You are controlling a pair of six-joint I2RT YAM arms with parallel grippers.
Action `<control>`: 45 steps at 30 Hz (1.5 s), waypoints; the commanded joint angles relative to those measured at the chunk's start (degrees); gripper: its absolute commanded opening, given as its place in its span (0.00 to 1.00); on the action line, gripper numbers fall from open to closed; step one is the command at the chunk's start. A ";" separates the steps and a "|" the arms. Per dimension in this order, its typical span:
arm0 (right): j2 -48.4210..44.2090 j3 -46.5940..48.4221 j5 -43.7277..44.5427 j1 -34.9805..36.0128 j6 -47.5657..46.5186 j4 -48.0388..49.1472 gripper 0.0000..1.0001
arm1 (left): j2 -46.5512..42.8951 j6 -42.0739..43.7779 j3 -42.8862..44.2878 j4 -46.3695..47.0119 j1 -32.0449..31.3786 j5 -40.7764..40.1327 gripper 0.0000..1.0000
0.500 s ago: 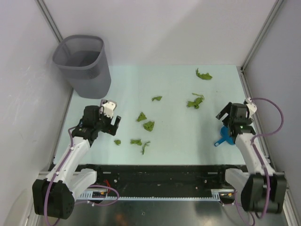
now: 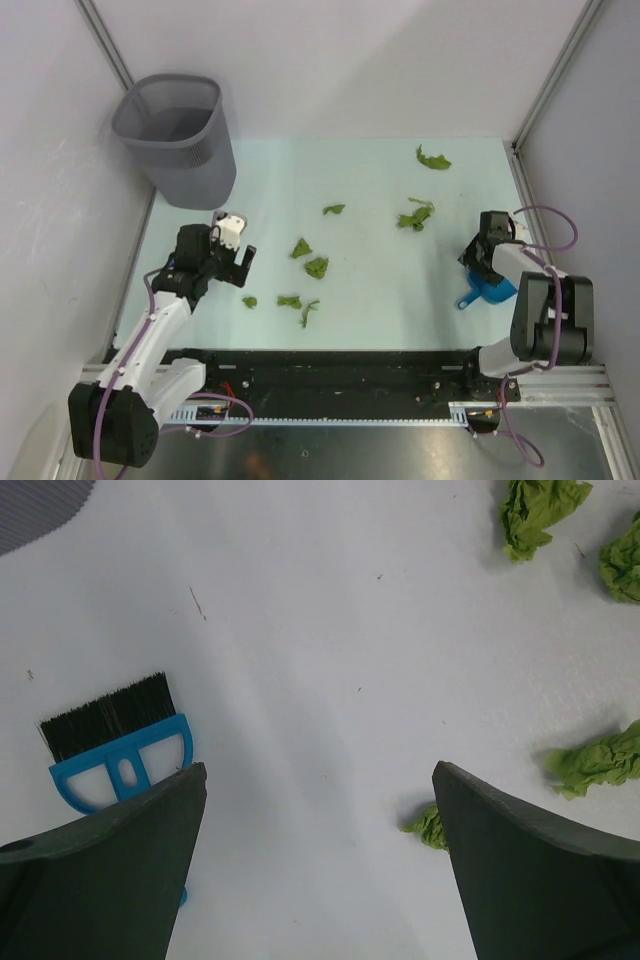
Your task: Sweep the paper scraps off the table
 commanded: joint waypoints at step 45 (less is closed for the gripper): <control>-1.86 15.58 -9.74 56.03 -14.71 -21.77 1.00 | 1.63 5.57 4.50 -7.51 7.50 -16.17 1.00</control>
